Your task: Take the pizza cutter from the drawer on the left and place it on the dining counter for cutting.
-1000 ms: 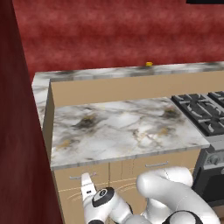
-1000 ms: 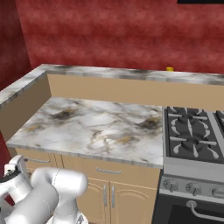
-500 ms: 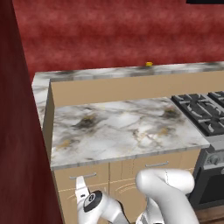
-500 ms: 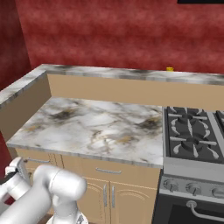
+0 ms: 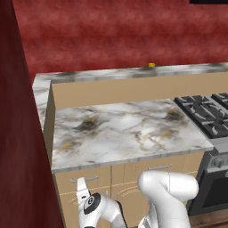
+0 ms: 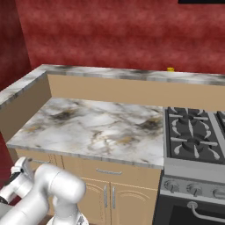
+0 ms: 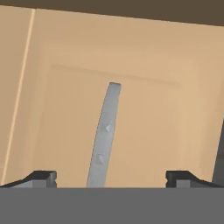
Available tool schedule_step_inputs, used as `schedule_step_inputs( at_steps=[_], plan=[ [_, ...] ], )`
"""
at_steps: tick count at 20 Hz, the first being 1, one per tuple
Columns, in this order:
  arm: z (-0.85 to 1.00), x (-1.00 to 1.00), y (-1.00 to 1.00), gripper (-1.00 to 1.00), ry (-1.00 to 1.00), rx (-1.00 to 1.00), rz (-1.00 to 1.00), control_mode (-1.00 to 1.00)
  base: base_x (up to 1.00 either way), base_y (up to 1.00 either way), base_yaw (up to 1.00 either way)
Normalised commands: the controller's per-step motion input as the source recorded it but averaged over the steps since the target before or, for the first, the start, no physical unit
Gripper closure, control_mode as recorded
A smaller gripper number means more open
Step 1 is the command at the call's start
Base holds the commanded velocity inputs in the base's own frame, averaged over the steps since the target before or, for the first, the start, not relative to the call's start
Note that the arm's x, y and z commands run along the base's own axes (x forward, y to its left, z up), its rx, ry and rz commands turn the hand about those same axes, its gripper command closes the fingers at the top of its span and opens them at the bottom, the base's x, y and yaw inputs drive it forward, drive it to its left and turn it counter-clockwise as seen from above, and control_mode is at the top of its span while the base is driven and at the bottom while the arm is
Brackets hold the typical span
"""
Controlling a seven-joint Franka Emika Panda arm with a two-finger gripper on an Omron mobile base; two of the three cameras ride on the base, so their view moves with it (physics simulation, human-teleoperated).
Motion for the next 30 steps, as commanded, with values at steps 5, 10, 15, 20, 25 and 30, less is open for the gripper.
schedule_step_inputs(
  at_steps=[5, 10, 15, 20, 25, 30],
  plan=[
    [-0.25, 0.33, 0.0, -1.0, -0.05, 0.0, 0.0, -1.0, 0.0, 0.0, 0.0],
    [-0.27, 0.33, 0.0, -1.0, -0.03, 0.0, 0.0, -1.0, 0.0, 0.0, 0.0],
    [-0.24, 0.33, 0.0, -1.0, -0.04, 0.0, 0.0, -1.0, 0.0, 0.0, 0.0],
    [-0.22, 0.25, 0.0, -1.0, -0.04, 0.0, 0.0, -1.0, 0.0, 0.0, 0.0],
    [-0.03, 0.05, 0.0, -1.0, -0.02, 0.0, 0.0, -1.0, 0.0, 0.0, 0.0],
    [0.0, 0.0, 0.0, -1.0, 0.0, 0.0, 0.0, -1.0, 0.0, 0.0, 0.0]
  ],
)
